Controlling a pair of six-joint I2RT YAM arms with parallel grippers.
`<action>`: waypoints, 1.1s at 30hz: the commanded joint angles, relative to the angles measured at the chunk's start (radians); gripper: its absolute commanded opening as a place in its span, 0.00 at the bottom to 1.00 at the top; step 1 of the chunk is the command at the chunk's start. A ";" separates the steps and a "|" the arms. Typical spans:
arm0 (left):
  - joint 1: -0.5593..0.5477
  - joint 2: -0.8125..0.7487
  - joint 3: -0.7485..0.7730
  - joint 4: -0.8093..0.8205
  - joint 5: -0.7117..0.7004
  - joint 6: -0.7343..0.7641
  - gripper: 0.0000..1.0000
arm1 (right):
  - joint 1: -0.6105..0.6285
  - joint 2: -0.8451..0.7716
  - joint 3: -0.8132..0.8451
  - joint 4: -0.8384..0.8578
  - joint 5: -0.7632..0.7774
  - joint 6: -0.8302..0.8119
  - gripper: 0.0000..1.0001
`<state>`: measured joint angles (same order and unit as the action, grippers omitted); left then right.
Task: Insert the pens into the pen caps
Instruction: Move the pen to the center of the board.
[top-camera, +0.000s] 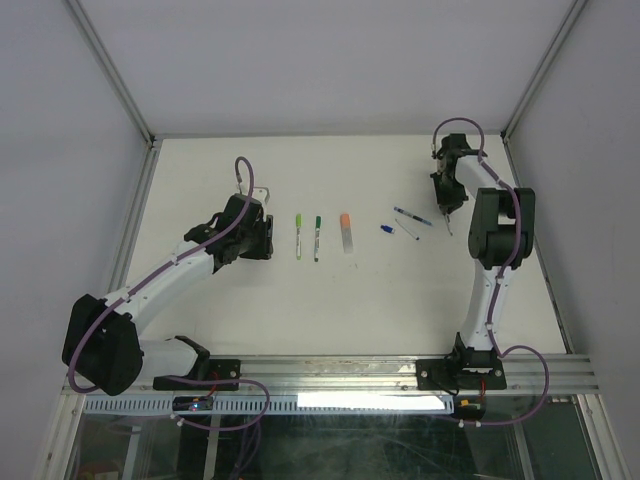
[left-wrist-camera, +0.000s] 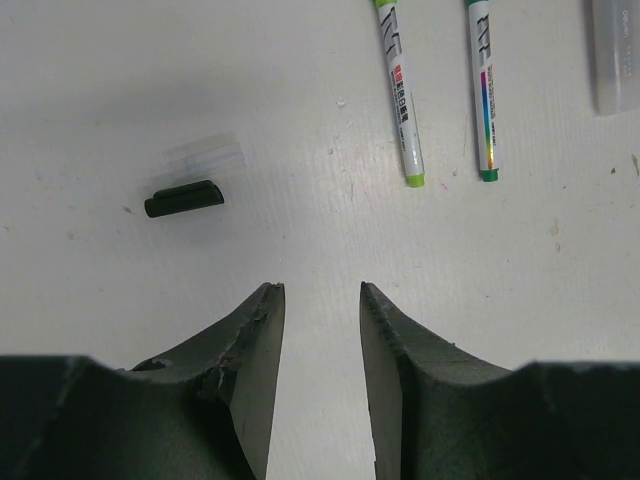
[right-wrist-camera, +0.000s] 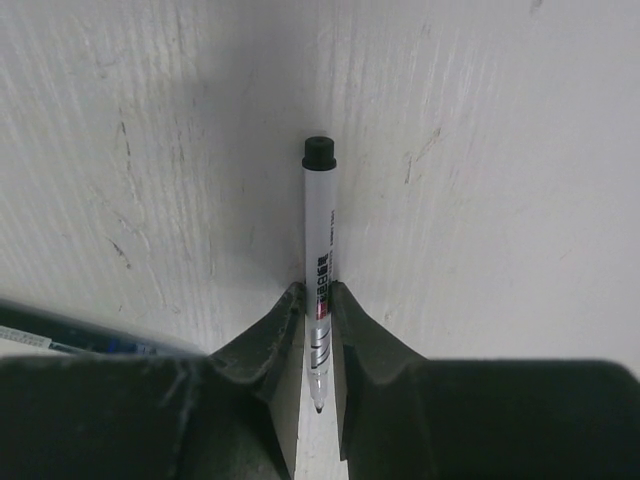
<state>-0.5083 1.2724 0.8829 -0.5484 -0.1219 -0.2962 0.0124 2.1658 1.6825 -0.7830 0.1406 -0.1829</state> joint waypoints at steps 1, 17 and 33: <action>0.013 -0.003 0.035 0.049 0.019 0.019 0.37 | -0.004 -0.037 -0.081 -0.006 -0.055 0.036 0.17; 0.013 -0.010 0.033 0.048 0.039 0.021 0.36 | -0.008 -0.309 -0.368 0.019 -0.172 0.122 0.17; 0.013 -0.013 0.029 0.048 0.051 0.021 0.36 | -0.008 -0.361 -0.536 0.037 -0.181 0.140 0.31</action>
<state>-0.5083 1.2728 0.8829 -0.5480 -0.0940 -0.2951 0.0090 1.8091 1.1713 -0.7586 -0.0330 -0.0517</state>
